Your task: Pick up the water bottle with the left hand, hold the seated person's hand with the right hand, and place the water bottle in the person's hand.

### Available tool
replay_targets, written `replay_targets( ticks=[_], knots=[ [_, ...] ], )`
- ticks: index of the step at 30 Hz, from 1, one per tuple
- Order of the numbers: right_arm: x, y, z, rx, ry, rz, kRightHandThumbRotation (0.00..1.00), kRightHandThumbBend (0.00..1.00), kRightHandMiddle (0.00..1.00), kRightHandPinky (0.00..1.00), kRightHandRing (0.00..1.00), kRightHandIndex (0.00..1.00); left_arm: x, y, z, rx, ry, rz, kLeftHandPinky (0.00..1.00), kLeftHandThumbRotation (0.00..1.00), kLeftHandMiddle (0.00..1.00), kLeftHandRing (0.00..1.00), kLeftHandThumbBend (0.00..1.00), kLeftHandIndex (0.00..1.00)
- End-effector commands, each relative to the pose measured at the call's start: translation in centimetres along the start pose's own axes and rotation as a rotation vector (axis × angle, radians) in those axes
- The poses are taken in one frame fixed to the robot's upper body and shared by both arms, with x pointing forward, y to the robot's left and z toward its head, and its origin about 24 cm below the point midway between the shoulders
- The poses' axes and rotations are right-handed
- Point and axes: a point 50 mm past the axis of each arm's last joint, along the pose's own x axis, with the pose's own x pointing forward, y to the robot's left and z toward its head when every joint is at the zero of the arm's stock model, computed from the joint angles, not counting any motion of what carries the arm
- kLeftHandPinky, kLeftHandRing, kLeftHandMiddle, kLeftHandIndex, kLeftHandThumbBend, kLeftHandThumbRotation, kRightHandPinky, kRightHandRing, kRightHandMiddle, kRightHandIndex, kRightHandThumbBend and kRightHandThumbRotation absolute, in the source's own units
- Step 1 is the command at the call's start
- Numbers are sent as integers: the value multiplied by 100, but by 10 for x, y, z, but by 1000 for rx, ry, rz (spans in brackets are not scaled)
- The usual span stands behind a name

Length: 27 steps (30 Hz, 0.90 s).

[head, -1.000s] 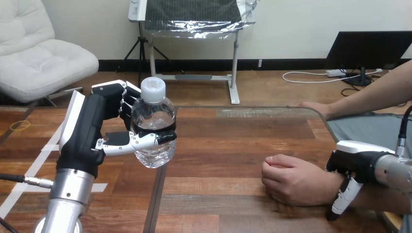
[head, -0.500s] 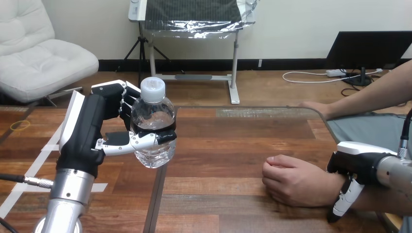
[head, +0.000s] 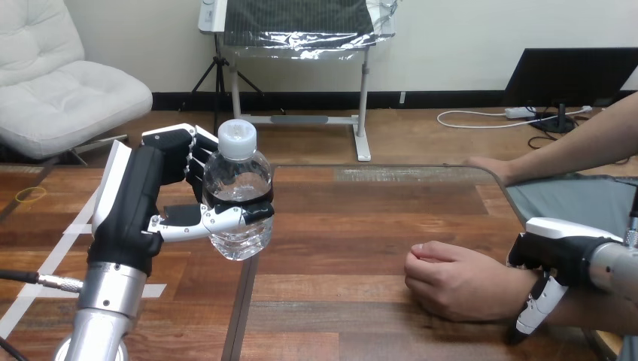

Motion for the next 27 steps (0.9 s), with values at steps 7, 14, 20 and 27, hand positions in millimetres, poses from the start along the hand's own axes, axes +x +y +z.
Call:
replay_targets(
  ticks=[7,14,20,27],
  knots=[
    [-16,-22,7,103,-89,-104,0,82,36,19,27,32,15,-4,12,-29,-103,32,21,0,32,27,71,35],
    [-24,-30,9,120,-141,-153,0,84,31,15,22,32,17,-8,12,-24,-103,23,19,0,31,25,71,35],
    [-29,-33,10,121,-160,-178,0,84,30,15,22,33,18,-10,11,-21,-104,20,19,0,31,25,72,35],
    [-35,-37,12,118,-174,-191,0,83,30,15,21,34,21,-11,12,-27,-110,19,20,0,32,26,73,36]
  ],
)
